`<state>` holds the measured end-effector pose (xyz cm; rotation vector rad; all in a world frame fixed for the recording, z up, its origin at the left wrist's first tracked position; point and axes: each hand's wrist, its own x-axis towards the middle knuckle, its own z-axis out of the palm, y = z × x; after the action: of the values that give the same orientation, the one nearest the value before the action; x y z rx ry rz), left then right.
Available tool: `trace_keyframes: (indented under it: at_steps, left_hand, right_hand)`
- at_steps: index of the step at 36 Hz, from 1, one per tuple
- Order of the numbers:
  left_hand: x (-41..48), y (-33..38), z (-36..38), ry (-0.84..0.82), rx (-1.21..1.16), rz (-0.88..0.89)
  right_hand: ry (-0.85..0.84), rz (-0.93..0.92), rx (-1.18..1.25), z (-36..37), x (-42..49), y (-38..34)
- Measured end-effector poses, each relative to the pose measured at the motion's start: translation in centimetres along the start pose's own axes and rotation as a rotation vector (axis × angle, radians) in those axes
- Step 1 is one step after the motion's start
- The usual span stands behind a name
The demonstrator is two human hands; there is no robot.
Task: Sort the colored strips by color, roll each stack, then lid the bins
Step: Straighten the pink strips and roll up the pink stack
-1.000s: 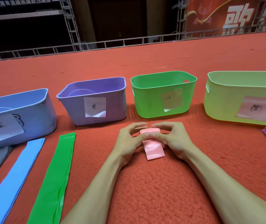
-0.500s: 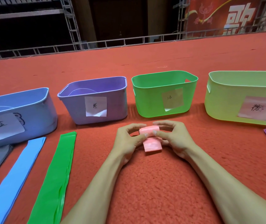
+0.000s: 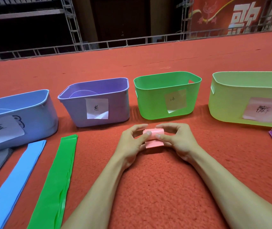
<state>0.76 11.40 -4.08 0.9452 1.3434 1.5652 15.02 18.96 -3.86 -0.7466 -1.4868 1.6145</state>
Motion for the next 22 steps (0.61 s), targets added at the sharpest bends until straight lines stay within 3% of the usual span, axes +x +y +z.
trace_keyframes:
  at_steps: [9,18,22]
  left_hand:
    - [0.15,-0.25,-0.29,0.035,0.053,0.021]
    - [0.04,0.08,-0.54,0.051,-0.005,0.074]
    - [-0.06,0.13,-0.53,0.019,0.007,0.102]
  right_hand:
    - [0.000,-0.068,-0.095,0.00,-0.21,-0.14]
    - [-0.055,0.087,0.118,0.06,-0.05,-0.47]
    - [-0.029,0.084,0.092,0.26,-0.04,-0.45]
